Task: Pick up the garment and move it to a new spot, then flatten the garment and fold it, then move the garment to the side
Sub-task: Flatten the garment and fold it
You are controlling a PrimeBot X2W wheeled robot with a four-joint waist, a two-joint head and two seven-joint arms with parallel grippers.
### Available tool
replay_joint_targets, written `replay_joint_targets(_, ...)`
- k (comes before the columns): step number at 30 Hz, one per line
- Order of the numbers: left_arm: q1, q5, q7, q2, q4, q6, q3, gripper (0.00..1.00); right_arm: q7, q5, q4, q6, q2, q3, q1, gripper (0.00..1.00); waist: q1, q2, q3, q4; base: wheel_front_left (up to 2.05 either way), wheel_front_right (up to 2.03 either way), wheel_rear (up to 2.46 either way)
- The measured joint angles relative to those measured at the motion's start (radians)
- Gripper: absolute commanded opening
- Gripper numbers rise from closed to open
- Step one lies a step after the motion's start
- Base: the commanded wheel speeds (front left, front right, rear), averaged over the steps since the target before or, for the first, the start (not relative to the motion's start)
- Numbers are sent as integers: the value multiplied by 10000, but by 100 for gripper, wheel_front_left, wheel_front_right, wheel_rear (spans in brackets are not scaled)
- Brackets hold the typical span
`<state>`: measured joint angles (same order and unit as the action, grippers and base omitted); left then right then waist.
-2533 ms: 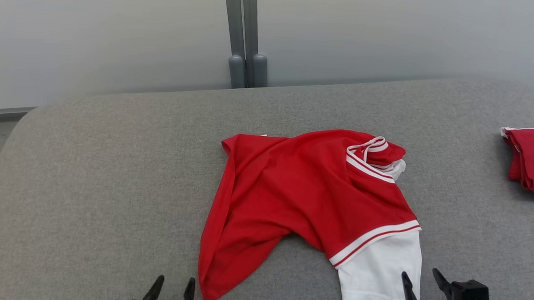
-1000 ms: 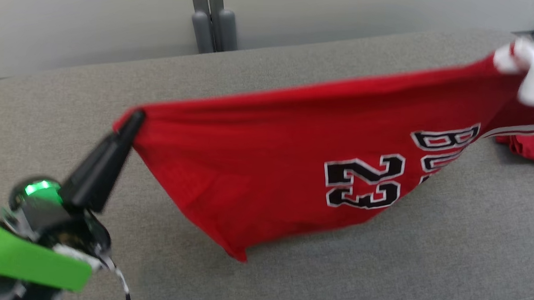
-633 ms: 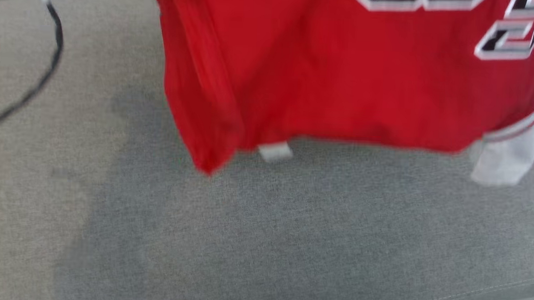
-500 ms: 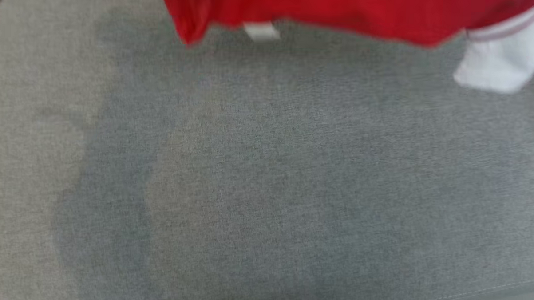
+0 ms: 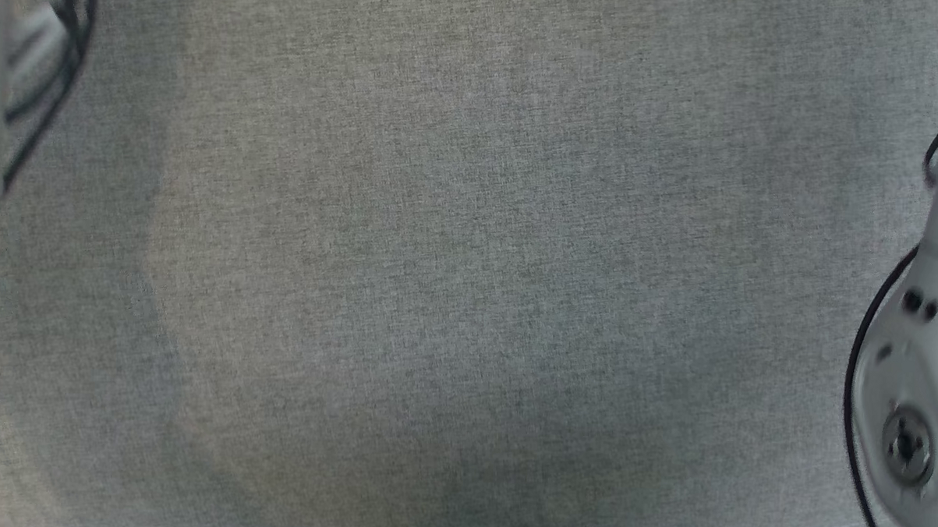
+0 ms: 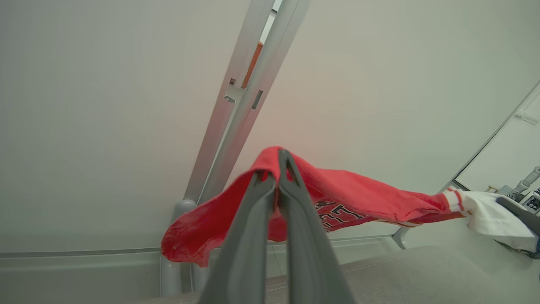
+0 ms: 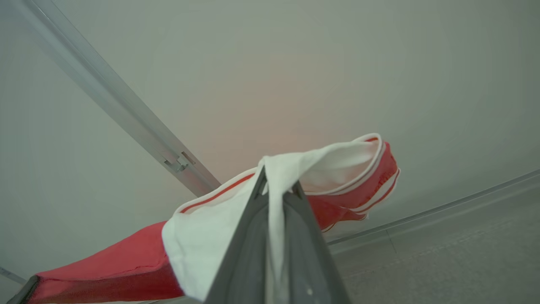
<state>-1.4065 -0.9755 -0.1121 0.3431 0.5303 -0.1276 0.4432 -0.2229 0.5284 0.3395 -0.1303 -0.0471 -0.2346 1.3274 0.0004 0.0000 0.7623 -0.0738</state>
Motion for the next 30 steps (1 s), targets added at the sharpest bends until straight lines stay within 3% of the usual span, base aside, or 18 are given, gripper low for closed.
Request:
replay_joint_targets(7,4969,-1444,-1175,1567,-2372,-13,1012,0,236,1967,-2777,0,-67,146,-5999,0,-4,0,-547,-18,0,0,0)
replay_joint_targets(10,7041,-1348,-1436,2232,-3384,-40,980,0,205,2706,-3973,-10,-36,81,-8381,0,-5,0,-1045,-25,0,0,0)
replay_joint_targets(12,8498,-1095,-1480,2376,-3985,96,926,0,38,3022,-4579,-10,-38,-21,-9934,0,-5,0,-1436,-30,0,0,0)
replay_joint_targets(15,11010,-780,-1528,2013,-4920,663,468,0,-242,3599,-5079,-13,-31,-201,-12409,0,-5,0,-2239,-41,0,0,0)
replay_joint_targets(18,13205,-125,-1521,1302,-5461,1177,42,0,-232,3659,-4757,-15,-23,-339,-14229,0,-5,0,-3015,-69,0,0,0)
replay_joint_targets(21,14891,267,-1509,345,-5783,1258,-274,0,81,3685,-4031,-15,-10,-284,-15376,0,-6,0,-3716,-87,0,0,0)
replay_joint_targets(25,16078,798,-1494,-151,-6136,1283,-138,0,504,3588,-3547,-13,-8,-272,-15836,0,-6,0,-4526,-72,0,0,0)
replay_joint_targets(30,16253,1068,-700,159,-6880,1632,276,0,173,3166,-3565,-12,-48,-546,-15251,0,-6,0,-5327,-43,0,0,0)
